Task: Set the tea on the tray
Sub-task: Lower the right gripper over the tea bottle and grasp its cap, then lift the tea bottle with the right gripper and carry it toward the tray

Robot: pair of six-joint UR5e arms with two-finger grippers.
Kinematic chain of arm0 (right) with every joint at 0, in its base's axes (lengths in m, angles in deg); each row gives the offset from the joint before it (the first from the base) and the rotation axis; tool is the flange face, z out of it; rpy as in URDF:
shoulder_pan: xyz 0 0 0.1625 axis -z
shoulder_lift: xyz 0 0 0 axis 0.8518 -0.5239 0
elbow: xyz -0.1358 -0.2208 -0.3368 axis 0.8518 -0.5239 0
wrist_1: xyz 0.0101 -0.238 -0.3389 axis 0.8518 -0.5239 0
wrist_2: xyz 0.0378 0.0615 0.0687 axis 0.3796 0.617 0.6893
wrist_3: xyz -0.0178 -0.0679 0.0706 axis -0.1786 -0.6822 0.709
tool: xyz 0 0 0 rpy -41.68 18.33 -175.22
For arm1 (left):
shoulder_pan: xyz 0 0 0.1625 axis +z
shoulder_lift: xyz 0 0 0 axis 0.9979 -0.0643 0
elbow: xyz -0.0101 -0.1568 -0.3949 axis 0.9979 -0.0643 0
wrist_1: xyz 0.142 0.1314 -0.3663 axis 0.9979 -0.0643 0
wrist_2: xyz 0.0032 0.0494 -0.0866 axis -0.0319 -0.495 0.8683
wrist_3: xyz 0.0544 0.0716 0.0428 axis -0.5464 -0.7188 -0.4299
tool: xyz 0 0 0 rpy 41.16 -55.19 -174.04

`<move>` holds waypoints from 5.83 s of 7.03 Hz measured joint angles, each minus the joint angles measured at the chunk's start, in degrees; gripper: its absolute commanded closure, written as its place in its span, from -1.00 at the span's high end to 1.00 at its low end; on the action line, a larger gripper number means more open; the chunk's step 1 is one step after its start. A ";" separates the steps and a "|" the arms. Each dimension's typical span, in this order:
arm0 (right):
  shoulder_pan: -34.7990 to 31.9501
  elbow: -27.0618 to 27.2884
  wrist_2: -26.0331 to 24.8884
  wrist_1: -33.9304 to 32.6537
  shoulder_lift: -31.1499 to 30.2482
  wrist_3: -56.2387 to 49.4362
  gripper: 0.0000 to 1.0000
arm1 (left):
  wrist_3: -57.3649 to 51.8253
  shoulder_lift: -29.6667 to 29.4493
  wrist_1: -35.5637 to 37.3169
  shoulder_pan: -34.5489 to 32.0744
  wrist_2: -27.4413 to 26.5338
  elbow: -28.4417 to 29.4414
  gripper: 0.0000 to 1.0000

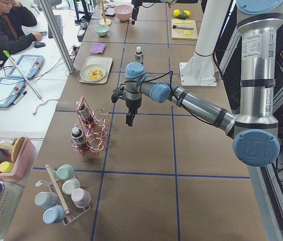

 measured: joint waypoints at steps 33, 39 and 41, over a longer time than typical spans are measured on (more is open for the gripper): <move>9.27 -16.33 -11.32 -6.16 15.13 1.13 -1.00 | -7.52 -0.22 -0.25 -4.55 0.99 5.83 1.00; -7.51 -42.03 -3.60 6.36 24.65 -11.86 -1.00 | -7.29 -0.43 -0.20 -4.73 1.01 5.18 1.00; -10.08 -49.18 -1.56 9.71 26.21 -15.01 -1.00 | -7.66 -0.09 -0.20 -5.12 1.07 5.09 1.00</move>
